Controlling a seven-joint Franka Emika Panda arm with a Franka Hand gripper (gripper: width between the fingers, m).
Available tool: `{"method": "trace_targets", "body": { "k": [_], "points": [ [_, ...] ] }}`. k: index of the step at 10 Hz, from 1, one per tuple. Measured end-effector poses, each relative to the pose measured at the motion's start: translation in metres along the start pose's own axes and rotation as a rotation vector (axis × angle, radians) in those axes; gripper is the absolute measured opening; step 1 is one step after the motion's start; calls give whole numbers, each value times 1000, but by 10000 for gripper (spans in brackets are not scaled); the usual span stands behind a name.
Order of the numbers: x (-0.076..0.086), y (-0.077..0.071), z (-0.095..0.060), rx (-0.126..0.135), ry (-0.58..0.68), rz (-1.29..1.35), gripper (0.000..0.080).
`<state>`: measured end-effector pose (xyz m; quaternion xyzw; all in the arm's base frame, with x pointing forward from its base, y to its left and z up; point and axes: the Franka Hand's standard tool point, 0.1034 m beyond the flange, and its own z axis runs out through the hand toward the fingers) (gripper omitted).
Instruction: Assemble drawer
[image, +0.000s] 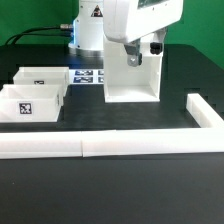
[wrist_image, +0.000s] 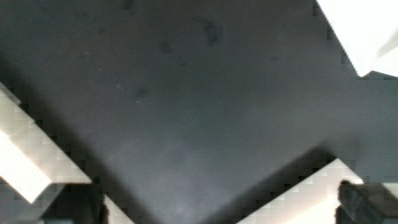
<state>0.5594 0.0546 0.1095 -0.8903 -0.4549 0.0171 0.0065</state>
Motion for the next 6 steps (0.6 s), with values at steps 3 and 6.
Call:
{"method": "trace_targets", "body": {
  "k": [3,6],
  "points": [
    [0,0,0,0,0,0,650],
    [0,0,0,0,0,1,650]
  ]
}}
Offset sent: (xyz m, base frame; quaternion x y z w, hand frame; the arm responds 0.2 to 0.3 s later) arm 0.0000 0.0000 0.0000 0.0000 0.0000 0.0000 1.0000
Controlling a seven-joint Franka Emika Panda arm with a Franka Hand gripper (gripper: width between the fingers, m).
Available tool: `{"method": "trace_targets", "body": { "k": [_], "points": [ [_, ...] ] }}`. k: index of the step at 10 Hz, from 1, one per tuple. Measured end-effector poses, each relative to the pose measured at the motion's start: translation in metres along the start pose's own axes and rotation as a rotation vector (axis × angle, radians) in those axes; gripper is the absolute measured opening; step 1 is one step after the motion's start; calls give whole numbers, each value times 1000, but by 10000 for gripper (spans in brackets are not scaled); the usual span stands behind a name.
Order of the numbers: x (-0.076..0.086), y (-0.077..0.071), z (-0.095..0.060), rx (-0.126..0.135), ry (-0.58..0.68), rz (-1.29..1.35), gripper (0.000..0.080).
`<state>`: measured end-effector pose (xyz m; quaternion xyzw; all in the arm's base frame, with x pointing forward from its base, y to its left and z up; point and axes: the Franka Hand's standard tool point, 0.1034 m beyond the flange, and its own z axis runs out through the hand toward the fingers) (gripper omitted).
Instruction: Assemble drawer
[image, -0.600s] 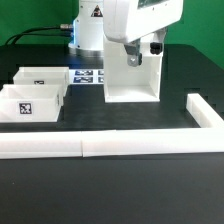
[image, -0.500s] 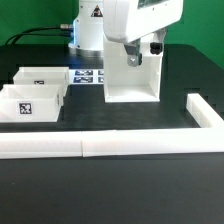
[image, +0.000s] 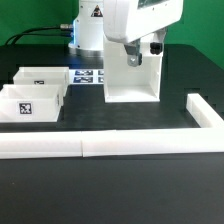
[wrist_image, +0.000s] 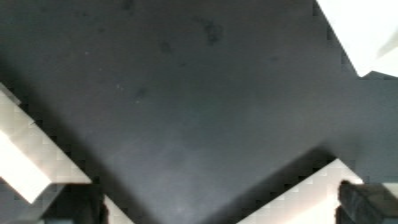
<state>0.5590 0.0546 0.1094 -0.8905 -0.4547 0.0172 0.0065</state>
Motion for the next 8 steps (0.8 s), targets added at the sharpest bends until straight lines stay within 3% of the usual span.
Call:
{"method": "trace_targets", "body": {
  "k": [1,3,4,5,8],
  "points": [
    [-2,-4,-5,-25,30,111,650],
    [-17,-36,-18,-24,15,350,650],
    [-19,-42,-25,-24,11,378,650],
    [-20,-44,-30,-29,17,378,650],
    [-20,-44,-25,-24,12,376,650]
  ]
}}
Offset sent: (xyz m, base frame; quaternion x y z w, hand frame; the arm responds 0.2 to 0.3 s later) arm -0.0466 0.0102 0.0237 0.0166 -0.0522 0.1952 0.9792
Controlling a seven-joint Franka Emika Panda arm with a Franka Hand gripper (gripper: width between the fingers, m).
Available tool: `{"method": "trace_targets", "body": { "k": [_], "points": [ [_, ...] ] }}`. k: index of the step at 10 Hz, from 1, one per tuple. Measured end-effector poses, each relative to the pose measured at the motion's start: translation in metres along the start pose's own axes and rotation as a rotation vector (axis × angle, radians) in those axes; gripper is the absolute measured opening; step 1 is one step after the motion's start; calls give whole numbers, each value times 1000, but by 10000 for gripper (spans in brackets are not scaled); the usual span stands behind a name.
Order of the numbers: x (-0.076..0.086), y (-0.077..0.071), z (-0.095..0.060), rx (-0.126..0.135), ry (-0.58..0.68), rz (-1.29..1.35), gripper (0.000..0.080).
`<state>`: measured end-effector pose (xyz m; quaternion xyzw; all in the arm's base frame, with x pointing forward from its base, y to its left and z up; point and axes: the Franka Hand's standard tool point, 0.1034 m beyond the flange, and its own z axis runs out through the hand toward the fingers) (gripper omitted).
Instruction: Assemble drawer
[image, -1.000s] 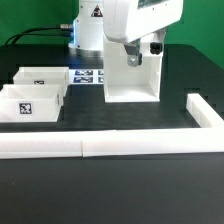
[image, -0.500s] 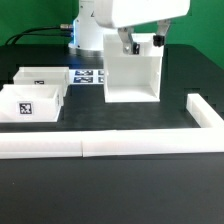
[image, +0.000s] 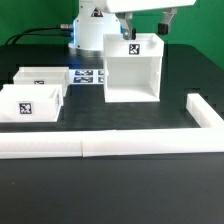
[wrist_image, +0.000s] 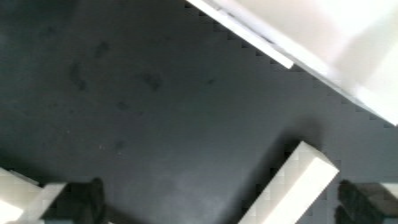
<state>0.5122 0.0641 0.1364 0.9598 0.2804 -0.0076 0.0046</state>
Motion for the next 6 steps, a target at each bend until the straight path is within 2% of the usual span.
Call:
{"method": "trace_targets", "body": {
  "k": [1,2,3,4,6],
  "points": [
    [-2,-1,-1,-1,1,15,650],
    [-16,-8,-6,-15,21,135,650],
    [-32,-21,-8,-18,11,238,650],
    [-40,-31,-5,-17,-1,326,650],
    [-52,-44,5,59,-16,455,650]
  ]
}}
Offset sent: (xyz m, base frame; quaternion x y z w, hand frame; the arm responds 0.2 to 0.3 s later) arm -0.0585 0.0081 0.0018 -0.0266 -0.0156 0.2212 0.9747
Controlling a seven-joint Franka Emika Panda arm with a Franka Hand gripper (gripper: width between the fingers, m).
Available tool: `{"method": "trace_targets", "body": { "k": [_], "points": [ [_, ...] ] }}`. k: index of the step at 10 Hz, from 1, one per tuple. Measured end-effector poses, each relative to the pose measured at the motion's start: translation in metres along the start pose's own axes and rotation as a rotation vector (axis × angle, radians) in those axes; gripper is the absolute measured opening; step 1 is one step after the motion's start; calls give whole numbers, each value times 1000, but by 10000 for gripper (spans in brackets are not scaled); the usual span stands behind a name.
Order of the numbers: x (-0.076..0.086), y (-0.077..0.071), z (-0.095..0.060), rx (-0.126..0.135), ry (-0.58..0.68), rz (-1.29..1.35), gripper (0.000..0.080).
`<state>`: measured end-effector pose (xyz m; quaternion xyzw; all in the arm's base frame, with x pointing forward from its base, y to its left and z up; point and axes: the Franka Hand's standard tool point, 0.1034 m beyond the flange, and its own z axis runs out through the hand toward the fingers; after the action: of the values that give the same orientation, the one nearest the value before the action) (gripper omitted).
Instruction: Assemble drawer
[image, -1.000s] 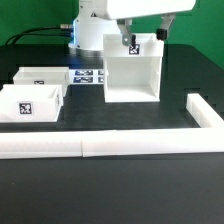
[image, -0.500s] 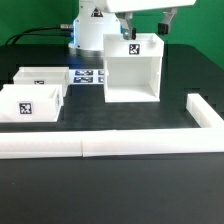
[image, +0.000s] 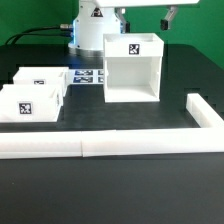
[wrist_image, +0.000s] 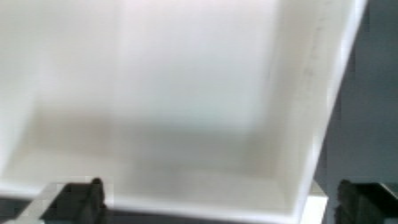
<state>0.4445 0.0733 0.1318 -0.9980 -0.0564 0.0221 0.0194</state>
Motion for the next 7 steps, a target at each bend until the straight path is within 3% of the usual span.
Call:
{"method": "trace_targets", "body": {
  "k": [5,7],
  "points": [
    [-3,-2,3,-1,0,1,650],
    [-8,-18,10,17,15,50,650]
  ]
}}
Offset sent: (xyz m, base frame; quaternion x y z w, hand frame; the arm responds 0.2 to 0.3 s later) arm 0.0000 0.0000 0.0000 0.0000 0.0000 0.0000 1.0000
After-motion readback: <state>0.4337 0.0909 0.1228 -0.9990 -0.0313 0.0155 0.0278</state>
